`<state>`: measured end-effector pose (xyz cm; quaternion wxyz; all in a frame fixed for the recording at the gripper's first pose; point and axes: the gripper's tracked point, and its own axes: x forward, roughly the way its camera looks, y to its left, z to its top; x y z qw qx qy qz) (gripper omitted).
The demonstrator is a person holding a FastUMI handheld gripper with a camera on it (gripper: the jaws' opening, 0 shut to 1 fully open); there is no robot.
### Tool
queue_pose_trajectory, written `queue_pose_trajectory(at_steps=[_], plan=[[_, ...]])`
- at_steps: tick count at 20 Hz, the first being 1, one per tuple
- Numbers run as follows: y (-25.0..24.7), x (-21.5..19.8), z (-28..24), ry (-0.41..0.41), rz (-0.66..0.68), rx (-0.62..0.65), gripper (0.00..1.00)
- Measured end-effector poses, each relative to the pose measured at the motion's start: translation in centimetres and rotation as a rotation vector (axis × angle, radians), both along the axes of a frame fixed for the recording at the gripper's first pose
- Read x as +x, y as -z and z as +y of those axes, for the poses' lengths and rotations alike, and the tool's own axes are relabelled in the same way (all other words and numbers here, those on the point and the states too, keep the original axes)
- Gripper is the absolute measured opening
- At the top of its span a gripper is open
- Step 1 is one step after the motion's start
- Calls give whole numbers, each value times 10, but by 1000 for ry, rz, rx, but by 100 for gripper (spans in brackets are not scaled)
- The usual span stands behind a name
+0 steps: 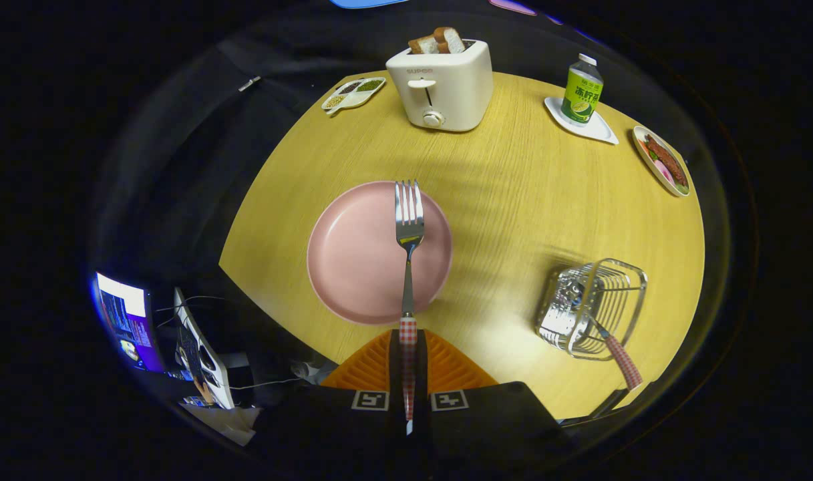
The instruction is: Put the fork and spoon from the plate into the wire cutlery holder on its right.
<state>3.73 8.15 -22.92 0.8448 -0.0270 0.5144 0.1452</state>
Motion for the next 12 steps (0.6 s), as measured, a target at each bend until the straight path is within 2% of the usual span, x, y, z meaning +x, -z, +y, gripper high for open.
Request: queue_pose_trajectory(at_steps=[4,8,12], plan=[[-37,-28,-53,-33,9,-47,8],[-69,-36,-105,-82,27,-130,8],[-83,-43,-139,-123,137,-175,8]])
